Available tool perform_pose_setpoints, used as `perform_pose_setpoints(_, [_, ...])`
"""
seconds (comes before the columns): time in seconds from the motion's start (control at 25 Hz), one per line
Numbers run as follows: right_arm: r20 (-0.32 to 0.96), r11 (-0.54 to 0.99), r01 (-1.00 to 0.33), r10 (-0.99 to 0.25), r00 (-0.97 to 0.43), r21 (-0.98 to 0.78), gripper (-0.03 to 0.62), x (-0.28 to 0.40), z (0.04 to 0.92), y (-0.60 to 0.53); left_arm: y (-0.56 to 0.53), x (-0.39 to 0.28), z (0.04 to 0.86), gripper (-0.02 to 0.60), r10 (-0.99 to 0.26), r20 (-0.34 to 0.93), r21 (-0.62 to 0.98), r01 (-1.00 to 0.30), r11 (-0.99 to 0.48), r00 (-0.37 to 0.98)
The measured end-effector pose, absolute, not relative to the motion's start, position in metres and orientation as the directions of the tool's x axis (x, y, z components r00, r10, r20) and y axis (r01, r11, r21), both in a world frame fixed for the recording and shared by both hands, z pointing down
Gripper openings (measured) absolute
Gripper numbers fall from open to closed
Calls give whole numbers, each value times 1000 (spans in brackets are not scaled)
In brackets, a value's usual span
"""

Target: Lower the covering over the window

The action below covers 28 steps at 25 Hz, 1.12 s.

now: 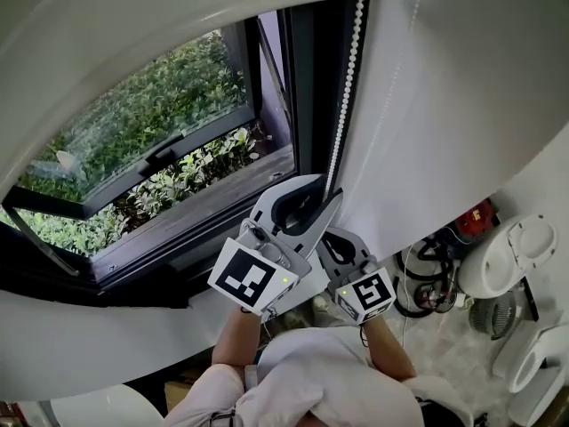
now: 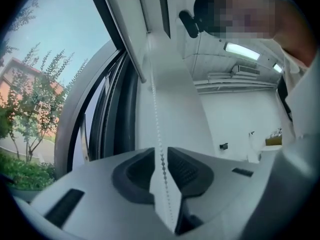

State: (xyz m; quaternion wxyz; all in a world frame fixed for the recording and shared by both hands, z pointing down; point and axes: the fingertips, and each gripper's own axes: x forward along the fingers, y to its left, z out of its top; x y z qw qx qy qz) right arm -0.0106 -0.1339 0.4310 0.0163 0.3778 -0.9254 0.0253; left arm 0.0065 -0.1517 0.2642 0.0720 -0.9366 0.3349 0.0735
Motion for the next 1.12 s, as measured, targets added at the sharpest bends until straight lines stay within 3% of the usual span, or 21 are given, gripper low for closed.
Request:
perform_pose_setpoints(0.04, [48,715,-699,-697,-715,-32,-3,-11,430,-133,-152,7,262,52,-618,-189,-88,-640,-763,763])
perform_pose_setpoints(0.12, [44,716,-697,-696,-717,-29,-3,-13,429,-133,-153,8,261,25,-622,-202,-88,-647,-758,756])
perform_pose_setpoints(1.12, [278,708,-699,-655,-703,-99,-3,-16,520,-142,-162,6,358,20,-662,-84,12,-663,-748,745])
